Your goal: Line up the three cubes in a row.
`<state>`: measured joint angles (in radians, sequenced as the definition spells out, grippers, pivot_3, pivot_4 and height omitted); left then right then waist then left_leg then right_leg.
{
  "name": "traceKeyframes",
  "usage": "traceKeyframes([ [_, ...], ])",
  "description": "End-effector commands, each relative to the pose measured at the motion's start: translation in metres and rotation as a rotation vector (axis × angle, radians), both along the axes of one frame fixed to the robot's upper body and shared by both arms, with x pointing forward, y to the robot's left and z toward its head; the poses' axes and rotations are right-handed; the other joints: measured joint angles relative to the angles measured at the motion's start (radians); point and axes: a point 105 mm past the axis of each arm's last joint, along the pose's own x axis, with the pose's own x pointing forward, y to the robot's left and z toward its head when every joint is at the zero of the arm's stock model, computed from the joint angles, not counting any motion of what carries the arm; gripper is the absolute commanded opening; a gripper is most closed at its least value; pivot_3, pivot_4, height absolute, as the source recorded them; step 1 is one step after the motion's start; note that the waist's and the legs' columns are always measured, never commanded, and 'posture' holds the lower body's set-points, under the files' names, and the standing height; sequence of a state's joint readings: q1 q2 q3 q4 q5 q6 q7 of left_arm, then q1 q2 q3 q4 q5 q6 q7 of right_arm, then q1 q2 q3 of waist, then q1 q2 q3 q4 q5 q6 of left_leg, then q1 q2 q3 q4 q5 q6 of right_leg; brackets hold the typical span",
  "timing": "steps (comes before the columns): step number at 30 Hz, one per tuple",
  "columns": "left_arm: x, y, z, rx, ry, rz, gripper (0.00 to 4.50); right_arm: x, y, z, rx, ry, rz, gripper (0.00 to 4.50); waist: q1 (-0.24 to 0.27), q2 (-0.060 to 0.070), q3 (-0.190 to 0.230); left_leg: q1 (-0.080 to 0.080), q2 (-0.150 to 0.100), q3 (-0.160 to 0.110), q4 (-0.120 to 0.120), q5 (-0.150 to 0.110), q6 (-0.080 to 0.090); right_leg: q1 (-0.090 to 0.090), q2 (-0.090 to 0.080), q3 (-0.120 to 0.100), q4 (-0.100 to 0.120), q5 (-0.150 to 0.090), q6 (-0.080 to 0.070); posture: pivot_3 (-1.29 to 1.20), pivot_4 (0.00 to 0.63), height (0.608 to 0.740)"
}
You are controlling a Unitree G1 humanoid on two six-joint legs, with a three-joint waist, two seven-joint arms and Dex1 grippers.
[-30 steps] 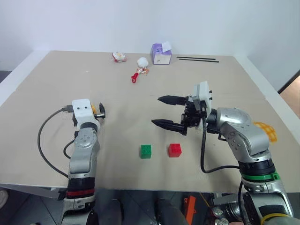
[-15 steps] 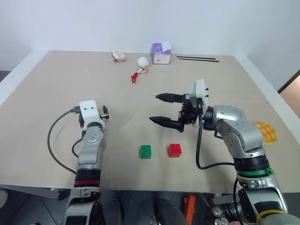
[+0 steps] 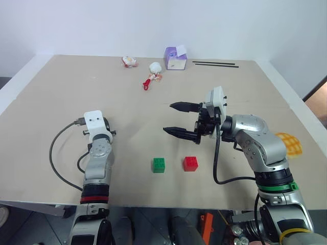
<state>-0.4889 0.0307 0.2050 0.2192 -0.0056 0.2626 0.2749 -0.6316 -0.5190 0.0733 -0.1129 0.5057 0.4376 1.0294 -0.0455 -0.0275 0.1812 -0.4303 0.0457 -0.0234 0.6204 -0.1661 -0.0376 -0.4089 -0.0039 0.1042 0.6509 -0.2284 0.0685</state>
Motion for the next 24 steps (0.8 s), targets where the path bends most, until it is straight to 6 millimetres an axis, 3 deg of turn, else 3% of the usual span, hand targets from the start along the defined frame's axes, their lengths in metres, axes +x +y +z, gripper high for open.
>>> traceKeyframes([
  [1,0.003,0.005,0.025,0.006,-0.098,-0.022,1.32,-0.008,-0.002,0.021,0.041,-0.059,0.032,4.5,0.0,0.0,0.0,0.0,0.0,0.0,0.0,0.0,0.0,0.0,0.0,0.0,0.0,0.0,0.0,0.0,0.15,0.74],
  [3,0.008,-0.011,0.035,-0.013,-0.134,-0.199,1.32,-0.016,-0.006,0.028,0.052,-0.058,0.065,4.5,0.0,0.0,0.0,0.0,0.0,0.0,0.0,0.0,0.0,0.0,0.0,0.0,0.0,0.0,0.0,0.0,0.15,0.74],
  [6,-0.005,-0.052,0.056,0.071,-0.216,-0.635,1.32,-0.037,-0.017,0.022,-0.015,-0.018,0.155,4.5,0.002,0.0,0.0,-0.002,0.0,-0.001,0.0,0.0,0.0,-0.002,0.0,-0.001,0.0,-0.001,-0.001,0.0,0.15,0.74],
  [9,-0.043,-0.075,0.057,0.208,-0.21,-1.052,1.32,-0.05,-0.027,0.01,-0.107,0.021,0.189,4.5,-0.002,0.0,0.0,-0.003,0.0,-0.001,-0.001,-0.001,-0.003,-0.002,-0.001,-0.002,-0.002,-0.002,-0.001,0.0,0.15,0.74],
  [14,-0.104,-0.082,0.031,0.372,-0.045,-1.594,1.32,-0.062,-0.031,-0.007,-0.197,0.068,0.201,4.5,-0.007,0.001,0.0,0.001,0.003,0.002,-0.004,-0.004,-0.005,-0.002,0.001,-0.001,0.0,-0.006,-0.006,0.0,0.15,0.74],
  [17,-0.12,-0.079,0.02,0.426,0.017,-1.764,1.32,-0.062,-0.029,-0.009,-0.195,0.074,0.184,4.5,-0.003,0.001,0.0,0.001,0.003,0.001,-0.004,-0.004,-0.005,-0.003,0.001,-0.002,0.001,-0.01,-0.012,0.0,0.15,0.74],
  [24,-0.12,-0.075,0.006,0.5,0.065,-1.878,1.32,-0.066,-0.029,-0.013,-0.198,0.078,0.152,4.5,0.0,0.001,0.0,0.0,0.003,0.003,0.0,-0.004,-0.005,-0.002,-0.001,-0.001,0.001,-0.009,-0.009,0.0,0.15,0.74],
])
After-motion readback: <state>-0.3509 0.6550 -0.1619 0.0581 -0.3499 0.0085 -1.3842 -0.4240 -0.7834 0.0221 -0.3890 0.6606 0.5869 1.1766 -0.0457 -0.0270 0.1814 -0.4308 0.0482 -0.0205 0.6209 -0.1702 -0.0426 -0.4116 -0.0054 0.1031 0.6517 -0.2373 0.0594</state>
